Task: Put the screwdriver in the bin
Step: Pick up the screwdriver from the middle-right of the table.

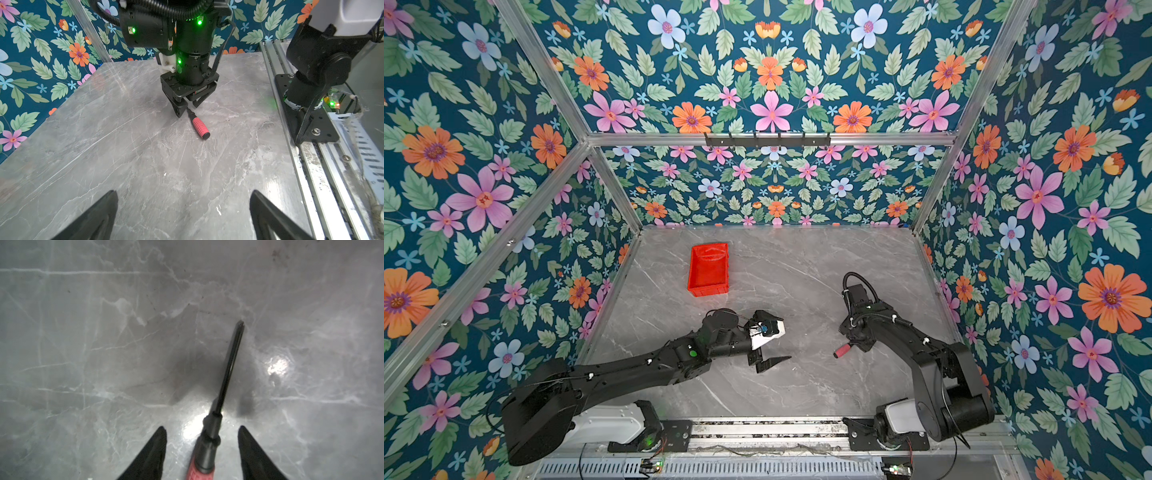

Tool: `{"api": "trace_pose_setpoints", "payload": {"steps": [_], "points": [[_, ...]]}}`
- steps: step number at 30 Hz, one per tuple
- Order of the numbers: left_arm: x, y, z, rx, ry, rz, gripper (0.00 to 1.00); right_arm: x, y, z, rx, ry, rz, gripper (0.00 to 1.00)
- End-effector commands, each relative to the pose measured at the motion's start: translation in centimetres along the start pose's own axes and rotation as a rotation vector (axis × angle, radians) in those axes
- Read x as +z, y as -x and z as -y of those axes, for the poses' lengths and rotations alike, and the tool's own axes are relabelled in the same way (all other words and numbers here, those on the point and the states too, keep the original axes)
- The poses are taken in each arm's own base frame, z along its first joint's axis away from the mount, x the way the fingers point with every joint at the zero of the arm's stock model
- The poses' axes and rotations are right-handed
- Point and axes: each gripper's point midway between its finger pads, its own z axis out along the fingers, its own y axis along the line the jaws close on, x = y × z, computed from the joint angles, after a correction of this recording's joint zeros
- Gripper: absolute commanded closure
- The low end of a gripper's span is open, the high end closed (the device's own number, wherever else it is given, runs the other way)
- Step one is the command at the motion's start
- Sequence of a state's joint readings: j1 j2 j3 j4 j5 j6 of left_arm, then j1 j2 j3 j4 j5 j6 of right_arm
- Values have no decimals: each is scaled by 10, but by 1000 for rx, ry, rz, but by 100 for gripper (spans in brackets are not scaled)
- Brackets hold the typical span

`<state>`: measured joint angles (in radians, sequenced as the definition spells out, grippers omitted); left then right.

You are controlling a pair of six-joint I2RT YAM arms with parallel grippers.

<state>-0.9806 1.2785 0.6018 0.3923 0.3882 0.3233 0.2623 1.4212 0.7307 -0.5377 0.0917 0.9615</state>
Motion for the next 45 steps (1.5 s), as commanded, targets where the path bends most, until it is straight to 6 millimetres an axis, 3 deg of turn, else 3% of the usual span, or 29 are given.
{"api": "trace_pose_setpoints", "payload": {"steps": [1,8,15,24,31,41,45], "points": [[-1,5,-3,17,16,13,0,6,-2,0,34,-23,-23,53],[-4,3,-5,18,35,7,0,16,-7,2,38,-70,-63,71],[-3,3,-4,16,33,9,0,17,-10,10,48,-90,-64,100],[-3,4,-4,6,33,20,0,9,-5,9,53,-64,-27,100],[-4,11,-6,-48,42,63,0,-10,9,0,33,20,63,100],[1,26,-23,-247,95,162,0,-58,33,-29,-113,269,257,100],[2,31,-46,-392,175,215,0,-80,41,-42,-179,346,320,100]]}}
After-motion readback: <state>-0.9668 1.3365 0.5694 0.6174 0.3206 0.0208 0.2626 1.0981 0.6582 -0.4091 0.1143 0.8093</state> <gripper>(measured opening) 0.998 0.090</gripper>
